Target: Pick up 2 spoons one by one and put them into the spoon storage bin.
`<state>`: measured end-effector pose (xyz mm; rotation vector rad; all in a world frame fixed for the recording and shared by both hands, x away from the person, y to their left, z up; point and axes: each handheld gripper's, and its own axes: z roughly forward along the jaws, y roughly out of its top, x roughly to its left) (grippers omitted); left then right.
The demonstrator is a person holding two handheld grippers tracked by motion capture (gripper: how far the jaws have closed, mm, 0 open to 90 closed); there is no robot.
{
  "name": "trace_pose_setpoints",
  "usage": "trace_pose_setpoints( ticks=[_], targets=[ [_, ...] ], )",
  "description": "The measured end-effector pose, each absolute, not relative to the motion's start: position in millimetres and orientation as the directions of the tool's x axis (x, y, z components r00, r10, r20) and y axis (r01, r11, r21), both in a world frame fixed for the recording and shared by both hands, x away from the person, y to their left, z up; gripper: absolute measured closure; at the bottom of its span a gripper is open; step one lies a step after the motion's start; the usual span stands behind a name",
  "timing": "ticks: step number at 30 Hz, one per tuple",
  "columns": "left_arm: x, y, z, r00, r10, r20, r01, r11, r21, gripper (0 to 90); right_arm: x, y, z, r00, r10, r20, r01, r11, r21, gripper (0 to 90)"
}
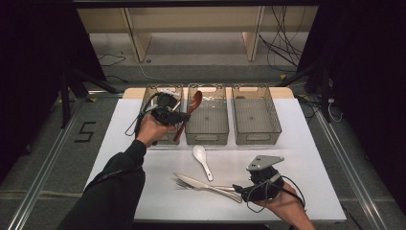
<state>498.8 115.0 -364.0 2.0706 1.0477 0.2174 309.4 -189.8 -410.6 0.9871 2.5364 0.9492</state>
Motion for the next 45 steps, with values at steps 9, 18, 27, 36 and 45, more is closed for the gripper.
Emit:
trace_pose_setpoints(
  ticks=[9, 18, 27, 36, 45],
  targets=[
    [520, 104, -356, 0.630, 0.755, -0.181, 0.605, -0.332, 0.724, 80.8, 310, -190, -411, -0.738, 0.675, -0.003, 0.506, 0.556, 0.659, 24.6],
    [534, 87, -359, 0.629, 0.758, -0.171, 0.604, -0.339, 0.721, 80.8, 310, -190, -410, -0.739, 0.674, -0.003, 0.504, 0.555, 0.662, 24.6],
    [543, 80, -360, 0.618, 0.769, -0.165, 0.608, -0.334, 0.721, 80.8, 310, -191, -410, -0.739, 0.674, -0.002, 0.504, 0.554, 0.662, 24.7],
    [546, 76, -369, 0.605, 0.776, -0.178, 0.617, -0.315, 0.721, 80.7, 309, -190, -410, -0.740, 0.673, -0.003, 0.502, 0.555, 0.664, 24.7],
    [549, 73, -375, 0.599, 0.781, -0.177, 0.622, -0.315, 0.717, 80.5, 309, -190, -410, -0.741, 0.671, -0.003, 0.501, 0.555, 0.664, 24.7]
  ],
)
